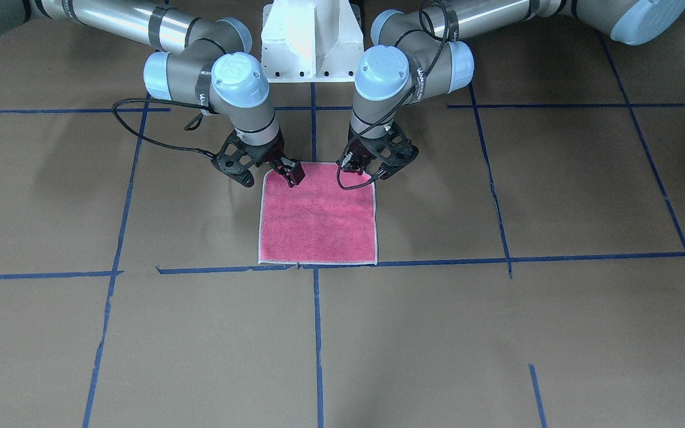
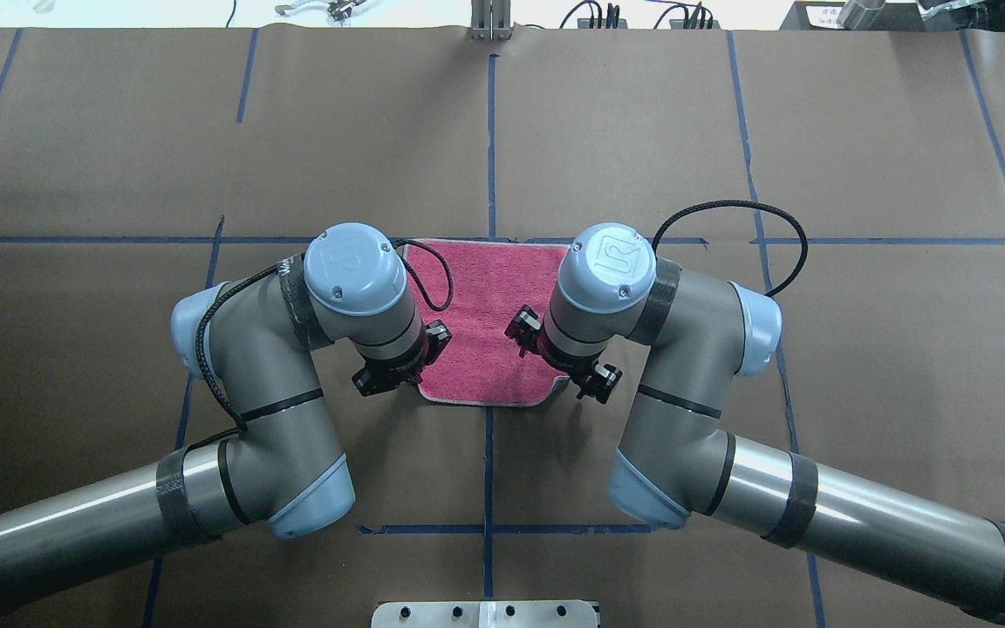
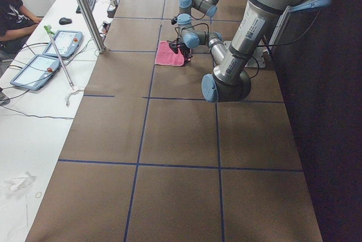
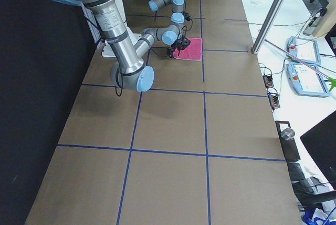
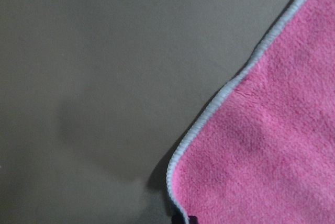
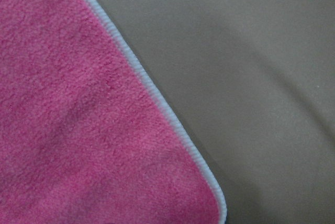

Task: Fold towel twice with both arms
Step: 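Lift the near towel edge with both grippers and pull it upward, then carry the held edge with both grippers over onto the far edge, then open both grippers and release the folded towel, then raise the right arm away while the left gripper moves toward the towel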

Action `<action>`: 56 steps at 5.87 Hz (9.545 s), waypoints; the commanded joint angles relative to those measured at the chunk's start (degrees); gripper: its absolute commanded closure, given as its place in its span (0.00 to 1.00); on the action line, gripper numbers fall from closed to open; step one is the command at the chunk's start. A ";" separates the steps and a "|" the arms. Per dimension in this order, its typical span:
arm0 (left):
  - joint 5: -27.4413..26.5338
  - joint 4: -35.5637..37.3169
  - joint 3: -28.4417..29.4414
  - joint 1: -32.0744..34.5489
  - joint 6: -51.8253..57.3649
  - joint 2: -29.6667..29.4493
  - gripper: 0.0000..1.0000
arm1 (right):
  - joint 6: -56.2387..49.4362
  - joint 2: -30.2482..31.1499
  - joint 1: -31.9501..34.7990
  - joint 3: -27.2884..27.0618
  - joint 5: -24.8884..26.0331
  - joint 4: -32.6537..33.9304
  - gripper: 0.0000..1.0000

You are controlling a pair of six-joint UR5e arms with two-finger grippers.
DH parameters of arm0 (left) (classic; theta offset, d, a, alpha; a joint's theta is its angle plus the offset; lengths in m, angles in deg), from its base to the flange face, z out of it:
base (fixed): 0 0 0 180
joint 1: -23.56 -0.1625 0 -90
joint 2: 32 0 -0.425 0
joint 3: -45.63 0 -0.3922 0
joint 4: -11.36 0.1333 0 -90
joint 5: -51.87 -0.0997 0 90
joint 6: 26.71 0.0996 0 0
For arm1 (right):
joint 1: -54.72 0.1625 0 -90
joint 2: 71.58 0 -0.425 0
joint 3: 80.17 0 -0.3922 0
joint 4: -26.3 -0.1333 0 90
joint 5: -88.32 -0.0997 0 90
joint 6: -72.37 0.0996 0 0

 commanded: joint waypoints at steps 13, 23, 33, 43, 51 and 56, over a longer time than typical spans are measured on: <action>0.70 1.14 -2.80 1.94 0.03 0.09 0.99 | 1.01 0.76 -0.33 -6.10 -1.87 5.70 0.95; 4.30 7.73 -11.78 -0.96 -0.06 3.60 1.00 | 3.64 3.66 -2.26 -12.38 -6.88 8.99 0.93; 5.10 4.48 -5.72 2.29 1.61 0.37 1.00 | 3.55 0.33 2.83 -5.09 -7.14 8.37 0.92; 6.24 -2.20 5.80 6.60 3.01 -4.13 1.00 | 3.38 -3.37 7.75 4.32 -9.95 3.45 0.91; 5.72 -11.95 11.95 10.46 6.70 -4.66 0.00 | -4.59 -4.60 11.17 9.95 -9.95 -3.49 0.00; 6.24 -12.66 8.90 17.59 28.19 -2.21 0.00 | -15.78 -2.77 24.69 8.90 -14.93 -2.53 0.00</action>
